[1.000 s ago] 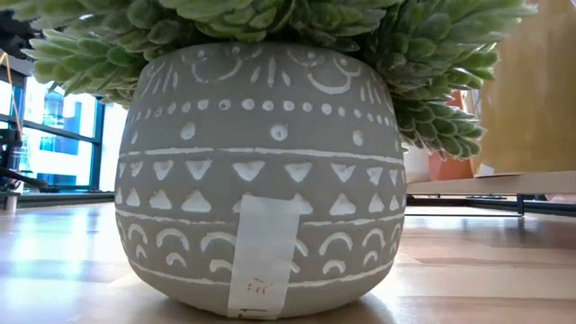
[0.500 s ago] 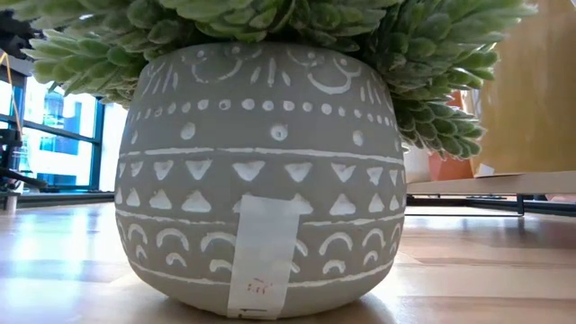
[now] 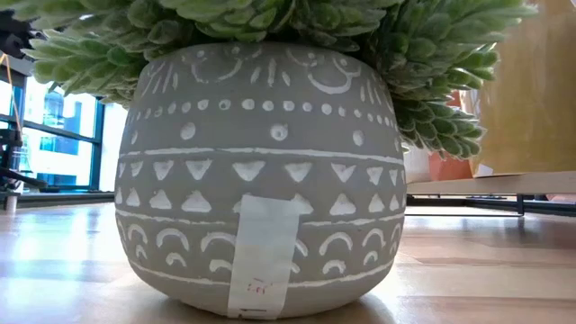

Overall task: Place coffee mugs
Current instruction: Put the light blue mug on the shelf

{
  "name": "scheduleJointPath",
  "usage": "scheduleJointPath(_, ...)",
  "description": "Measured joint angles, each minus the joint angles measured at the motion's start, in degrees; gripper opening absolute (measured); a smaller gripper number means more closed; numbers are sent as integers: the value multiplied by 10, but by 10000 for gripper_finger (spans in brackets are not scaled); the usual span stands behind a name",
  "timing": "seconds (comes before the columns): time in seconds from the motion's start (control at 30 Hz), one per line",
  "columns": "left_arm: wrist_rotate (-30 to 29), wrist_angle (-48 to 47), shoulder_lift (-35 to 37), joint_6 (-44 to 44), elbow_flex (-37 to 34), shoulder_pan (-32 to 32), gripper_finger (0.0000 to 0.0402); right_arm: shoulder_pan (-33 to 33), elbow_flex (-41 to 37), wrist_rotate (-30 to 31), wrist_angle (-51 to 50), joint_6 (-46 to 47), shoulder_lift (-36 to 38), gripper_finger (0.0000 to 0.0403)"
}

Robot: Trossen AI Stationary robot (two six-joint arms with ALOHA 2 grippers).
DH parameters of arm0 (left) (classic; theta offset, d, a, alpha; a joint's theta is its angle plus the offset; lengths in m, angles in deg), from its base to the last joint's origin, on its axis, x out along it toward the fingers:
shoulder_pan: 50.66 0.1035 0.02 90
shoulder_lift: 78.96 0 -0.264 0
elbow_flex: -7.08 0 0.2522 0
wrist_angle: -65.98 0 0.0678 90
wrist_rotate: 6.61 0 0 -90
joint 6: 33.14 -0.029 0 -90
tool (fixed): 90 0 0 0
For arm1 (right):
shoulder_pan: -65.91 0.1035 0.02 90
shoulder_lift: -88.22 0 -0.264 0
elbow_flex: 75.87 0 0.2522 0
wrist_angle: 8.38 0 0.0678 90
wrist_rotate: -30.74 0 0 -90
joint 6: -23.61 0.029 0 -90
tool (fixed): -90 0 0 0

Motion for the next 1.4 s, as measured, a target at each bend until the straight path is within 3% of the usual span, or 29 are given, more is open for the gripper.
scheduleJointPath(0.33, 5, 0, 0, 0, 0, 0, 197, 21, -47, -1, 30, 54, 17, 0)
scheduleJointPath(0.77, 5, 2, 0, 5, 0, 0, 197, 4, -107, 14, 86, 35, 78, 0)
scheduleJointPath(1.07, 5, 5, 0, 6, 0, 0, 197, 4, -167, 12, 178, 37, 84, 0)
scheduleJointPath(1.4, 4, 18, 0, 6, 0, 0, 197, 5, -168, 11, 156, 40, 103, 0)
